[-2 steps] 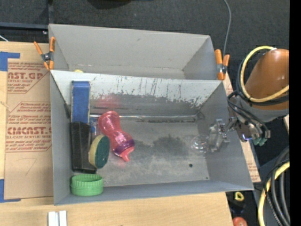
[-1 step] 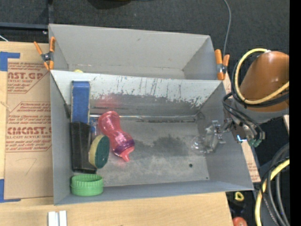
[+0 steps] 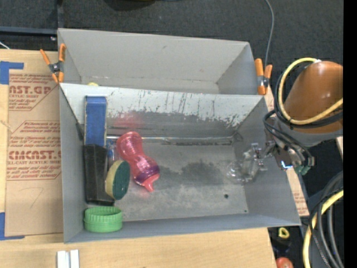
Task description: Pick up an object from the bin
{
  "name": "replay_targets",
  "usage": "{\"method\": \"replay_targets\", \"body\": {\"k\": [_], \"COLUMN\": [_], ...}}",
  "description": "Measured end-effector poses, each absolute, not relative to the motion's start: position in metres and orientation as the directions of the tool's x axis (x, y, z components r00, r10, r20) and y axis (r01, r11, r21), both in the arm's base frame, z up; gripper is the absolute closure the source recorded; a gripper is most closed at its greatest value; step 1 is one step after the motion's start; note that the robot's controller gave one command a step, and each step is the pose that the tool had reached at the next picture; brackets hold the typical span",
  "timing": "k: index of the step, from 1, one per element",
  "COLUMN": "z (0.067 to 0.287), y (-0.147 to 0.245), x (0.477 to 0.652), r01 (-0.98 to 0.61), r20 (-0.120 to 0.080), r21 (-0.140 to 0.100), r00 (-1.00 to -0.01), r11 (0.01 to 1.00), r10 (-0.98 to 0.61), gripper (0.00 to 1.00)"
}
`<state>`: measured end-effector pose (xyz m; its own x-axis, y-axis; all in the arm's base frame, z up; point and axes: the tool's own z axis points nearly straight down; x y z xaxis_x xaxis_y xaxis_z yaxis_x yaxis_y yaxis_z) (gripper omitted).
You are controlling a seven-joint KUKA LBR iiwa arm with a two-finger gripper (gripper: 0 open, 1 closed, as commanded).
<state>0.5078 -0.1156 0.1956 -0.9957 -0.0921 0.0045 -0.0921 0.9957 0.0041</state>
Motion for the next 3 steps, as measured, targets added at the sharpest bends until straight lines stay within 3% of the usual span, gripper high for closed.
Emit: {"method": "replay_targets", "body": {"k": [1, 2, 3], "z": [0.141, 0.162, 0.204], "y": [-0.148, -0.136, -0.146], "x": [0.488, 0.527, 0.508], "r01": [-0.236, -0.308, -0.257], "r20": [0.006, -0.009, 0.003], "r21": [0.006, 0.000, 0.006], "r00": [-0.972, -0.951, -0.966], "r11": [0.972, 0.951, 0.966], "r10": [-0.236, -0.308, -0.257], "gripper": [1.00, 1.00, 1.00]}}
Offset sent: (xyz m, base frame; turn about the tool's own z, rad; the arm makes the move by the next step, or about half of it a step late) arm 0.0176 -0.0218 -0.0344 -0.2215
